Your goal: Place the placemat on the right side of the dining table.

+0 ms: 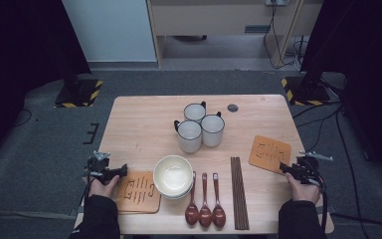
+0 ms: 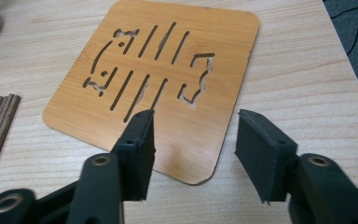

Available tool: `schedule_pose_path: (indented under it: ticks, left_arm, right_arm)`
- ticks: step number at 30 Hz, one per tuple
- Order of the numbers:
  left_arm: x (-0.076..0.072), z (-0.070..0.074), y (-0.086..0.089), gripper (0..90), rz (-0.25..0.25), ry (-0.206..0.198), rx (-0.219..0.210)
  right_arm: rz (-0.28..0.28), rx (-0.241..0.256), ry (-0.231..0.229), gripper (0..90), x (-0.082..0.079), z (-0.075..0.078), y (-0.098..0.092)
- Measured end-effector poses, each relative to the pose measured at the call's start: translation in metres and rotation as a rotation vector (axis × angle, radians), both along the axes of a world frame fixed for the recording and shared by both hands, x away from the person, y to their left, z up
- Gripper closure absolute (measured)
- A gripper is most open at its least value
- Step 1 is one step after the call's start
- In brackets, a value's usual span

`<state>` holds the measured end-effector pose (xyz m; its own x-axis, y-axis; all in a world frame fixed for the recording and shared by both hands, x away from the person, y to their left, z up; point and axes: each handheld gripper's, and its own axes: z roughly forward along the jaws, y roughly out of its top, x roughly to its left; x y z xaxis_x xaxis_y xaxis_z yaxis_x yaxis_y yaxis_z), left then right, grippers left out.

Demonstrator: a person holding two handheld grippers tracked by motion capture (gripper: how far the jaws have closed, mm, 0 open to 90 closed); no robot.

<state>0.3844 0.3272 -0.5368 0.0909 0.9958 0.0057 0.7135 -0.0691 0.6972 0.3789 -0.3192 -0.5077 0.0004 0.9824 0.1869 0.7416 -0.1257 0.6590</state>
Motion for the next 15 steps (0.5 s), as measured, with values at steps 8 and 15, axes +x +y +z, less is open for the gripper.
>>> schedule_pose_path:
  ticks: [8, 15]
  left_arm:
    - [0.000, 0.000, 0.000, 0.0, 0.000, 0.000, 0.000]
    - [0.000, 0.000, 0.000, 0.0, 0.000, 0.000, 0.000]
  right_arm:
    - [-0.004, -0.010, -0.014, 31.7, 0.006, -0.005, 0.000]
    - [-0.021, -0.020, -0.023, 30.3, 0.014, -0.012, 0.001]
